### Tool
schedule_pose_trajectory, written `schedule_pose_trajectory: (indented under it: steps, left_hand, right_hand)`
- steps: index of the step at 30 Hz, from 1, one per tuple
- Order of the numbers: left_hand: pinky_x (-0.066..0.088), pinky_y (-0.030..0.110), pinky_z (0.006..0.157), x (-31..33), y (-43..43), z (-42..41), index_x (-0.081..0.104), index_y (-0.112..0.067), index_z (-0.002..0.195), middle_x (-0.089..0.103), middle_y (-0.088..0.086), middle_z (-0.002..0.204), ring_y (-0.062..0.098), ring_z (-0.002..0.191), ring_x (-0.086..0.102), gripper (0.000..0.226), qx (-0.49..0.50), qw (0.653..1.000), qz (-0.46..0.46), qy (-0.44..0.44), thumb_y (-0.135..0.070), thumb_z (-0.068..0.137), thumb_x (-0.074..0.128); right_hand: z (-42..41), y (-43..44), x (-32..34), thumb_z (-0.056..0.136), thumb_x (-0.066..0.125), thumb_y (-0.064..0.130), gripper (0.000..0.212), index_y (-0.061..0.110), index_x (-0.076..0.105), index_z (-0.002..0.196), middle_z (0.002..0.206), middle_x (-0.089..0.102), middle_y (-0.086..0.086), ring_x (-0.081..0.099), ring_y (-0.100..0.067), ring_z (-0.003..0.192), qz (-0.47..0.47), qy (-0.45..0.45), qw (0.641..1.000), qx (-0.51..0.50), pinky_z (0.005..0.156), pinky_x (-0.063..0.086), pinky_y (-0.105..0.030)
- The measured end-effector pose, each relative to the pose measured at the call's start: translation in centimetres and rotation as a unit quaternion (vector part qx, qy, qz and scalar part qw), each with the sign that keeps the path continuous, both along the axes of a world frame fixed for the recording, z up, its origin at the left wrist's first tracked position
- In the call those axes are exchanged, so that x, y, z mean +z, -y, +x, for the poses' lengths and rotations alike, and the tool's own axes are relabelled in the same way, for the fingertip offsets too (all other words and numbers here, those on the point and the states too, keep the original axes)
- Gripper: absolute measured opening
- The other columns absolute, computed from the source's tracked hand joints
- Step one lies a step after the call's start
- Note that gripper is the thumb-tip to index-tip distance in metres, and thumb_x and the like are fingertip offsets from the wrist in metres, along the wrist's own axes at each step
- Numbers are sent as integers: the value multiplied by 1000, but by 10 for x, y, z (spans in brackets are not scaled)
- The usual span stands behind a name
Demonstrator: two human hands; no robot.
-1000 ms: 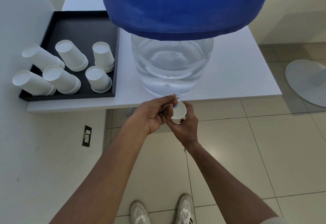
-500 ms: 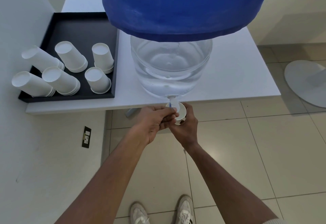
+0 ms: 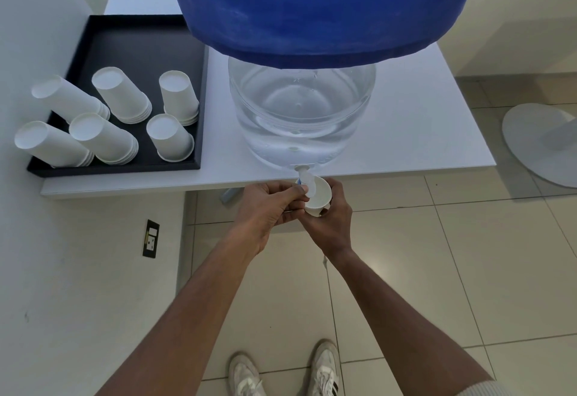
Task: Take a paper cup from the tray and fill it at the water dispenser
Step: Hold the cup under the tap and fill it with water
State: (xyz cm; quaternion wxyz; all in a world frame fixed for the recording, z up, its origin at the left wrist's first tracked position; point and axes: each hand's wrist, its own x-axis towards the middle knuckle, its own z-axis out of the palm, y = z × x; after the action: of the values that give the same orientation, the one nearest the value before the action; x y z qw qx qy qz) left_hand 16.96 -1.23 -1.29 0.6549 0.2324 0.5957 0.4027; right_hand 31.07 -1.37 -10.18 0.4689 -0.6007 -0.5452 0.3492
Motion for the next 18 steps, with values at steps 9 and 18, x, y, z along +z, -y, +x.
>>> schedule_pose_trajectory:
  steps: [9, 18]
  left_hand:
    - [64, 25, 68, -1, 0, 0, 82, -3, 88, 80, 13, 81, 11, 65, 71, 10, -6, 1000, 2, -5, -13, 85, 84]
    - [63, 24, 65, -2, -1, 0, 81, 0, 89, 79, 14, 81, 12, 64, 70, 14, 2, 1000, -2, -8, -12, 84, 85]
  right_hand:
    - [2, -3, -6, 72, 94, 23, 61, 14, 60, 122, 101, 74, 7, 72, -4, 90, -3, 12, 1000, -2, 70, 56, -20]
    - [1, -2, -9, 72, 96, 18, 62, 11, 60, 122, 98, 71, 15, 71, 0, 88, -8, 10, 1000, -3, 69, 56, -18]
